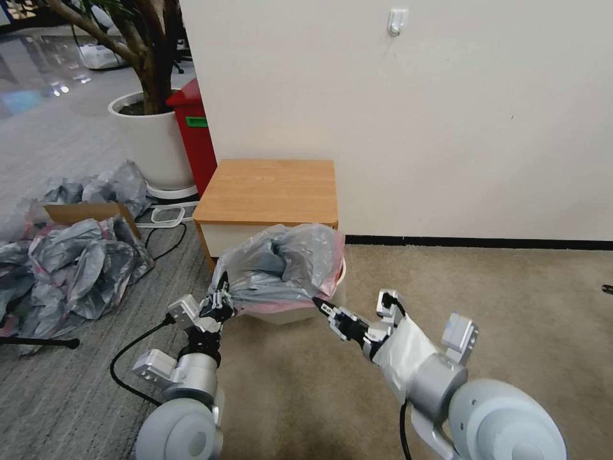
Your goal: Pick up the garbage bag from the table and place it over the trash can.
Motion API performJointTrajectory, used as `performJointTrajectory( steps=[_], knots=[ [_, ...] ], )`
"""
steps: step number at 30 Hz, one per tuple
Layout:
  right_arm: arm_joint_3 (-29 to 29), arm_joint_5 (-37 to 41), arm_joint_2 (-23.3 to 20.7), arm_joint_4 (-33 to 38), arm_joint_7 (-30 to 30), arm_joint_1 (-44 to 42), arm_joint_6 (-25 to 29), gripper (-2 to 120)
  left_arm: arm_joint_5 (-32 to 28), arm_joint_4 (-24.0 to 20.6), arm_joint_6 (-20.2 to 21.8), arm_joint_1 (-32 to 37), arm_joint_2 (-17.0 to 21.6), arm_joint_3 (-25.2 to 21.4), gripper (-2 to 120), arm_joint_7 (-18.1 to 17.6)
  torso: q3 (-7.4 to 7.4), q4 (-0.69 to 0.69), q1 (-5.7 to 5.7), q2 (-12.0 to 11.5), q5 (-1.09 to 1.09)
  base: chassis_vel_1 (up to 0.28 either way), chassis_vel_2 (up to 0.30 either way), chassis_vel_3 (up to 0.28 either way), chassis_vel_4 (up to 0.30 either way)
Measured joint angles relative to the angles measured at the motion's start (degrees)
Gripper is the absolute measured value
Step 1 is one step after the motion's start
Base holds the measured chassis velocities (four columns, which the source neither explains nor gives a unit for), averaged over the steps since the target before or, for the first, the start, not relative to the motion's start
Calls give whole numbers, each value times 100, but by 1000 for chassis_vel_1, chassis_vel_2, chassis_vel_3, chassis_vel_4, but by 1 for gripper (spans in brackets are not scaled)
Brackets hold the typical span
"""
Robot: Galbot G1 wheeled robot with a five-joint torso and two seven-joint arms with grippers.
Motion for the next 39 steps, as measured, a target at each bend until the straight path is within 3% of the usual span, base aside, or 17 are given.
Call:
performJointTrajectory(
  steps=[7, 13, 18, 19, 25, 29, 39],
  knots=[
    [254, -1678, 159, 0, -833, -533, 416, 59, -35, 27, -2, -51, 23, -20, 10, -66, 0, 0, 0, 0, 0, 0, 0, 0, 0],
    [418, -2878, 258, 0, -1405, -113, 1088, 81, -27, -16, -10, 11, 61, -48, 10, -71, 0, 1, 0, 0, 0, 0, 0, 0, 0],
    [392, -2875, 334, 6, -1467, 282, 1287, 92, -17, -61, -18, 25, 63, -46, 10, -71, 0, 2, 0, 0, 0, 0, 0, 0, 0],
    [255, -2798, 508, 8, -1564, 430, 1477, 99, -2, -87, -24, 23, 40, -17, 10, -62, 0, 2, 0, 0, 0, 0, 0, 0, 0],
    [48, -2593, 1042, -411, -1646, 681, 1771, 100, 62, -123, -32, 8, -11, 80, 10, -12, 0, 1, 0, 0, 0, 0, 0, 0, 0],
    [-1, -2431, 1423, -745, -1234, 955, 1770, 100, 133, -136, -70, 16, -33, 131, 10, 95, 0, 1, 0, 0, 0, 0, 0, 0, 0],
    [-14, -2301, 1607, -1046, -929, 1056, 1764, 98, 276, -168, -114, 19, -26, 159, 10, 236, 0, 1, 0, 0, 0, 0, 0, 0, 0]
  ],
)
